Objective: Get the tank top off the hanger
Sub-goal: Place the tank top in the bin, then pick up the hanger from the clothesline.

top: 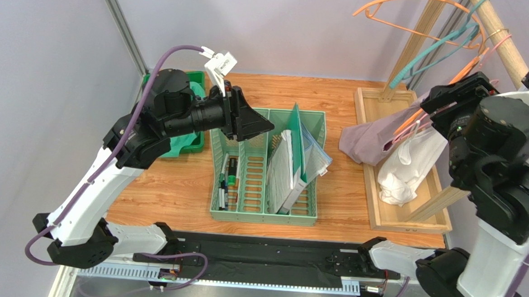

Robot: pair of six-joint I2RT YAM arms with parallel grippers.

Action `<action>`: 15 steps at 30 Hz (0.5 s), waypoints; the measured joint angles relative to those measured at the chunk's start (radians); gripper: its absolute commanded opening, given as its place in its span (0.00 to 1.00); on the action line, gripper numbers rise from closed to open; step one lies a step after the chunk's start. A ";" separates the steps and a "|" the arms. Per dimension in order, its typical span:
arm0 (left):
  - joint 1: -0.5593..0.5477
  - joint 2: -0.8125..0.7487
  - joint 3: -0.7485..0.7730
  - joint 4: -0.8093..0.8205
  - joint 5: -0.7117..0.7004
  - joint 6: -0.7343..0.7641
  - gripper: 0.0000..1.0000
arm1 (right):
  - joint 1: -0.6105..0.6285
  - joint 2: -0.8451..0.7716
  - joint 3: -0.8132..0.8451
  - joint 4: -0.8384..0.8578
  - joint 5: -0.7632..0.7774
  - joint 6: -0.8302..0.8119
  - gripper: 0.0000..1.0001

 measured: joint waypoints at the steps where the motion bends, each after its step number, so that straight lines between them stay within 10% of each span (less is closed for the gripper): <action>1: -0.001 -0.006 0.000 -0.001 0.010 0.011 0.51 | -0.063 0.010 -0.008 0.000 -0.019 -0.009 0.54; 15: -0.002 -0.192 -0.024 -0.037 0.107 0.142 0.54 | -0.315 0.124 -0.103 0.000 -0.272 -0.052 0.41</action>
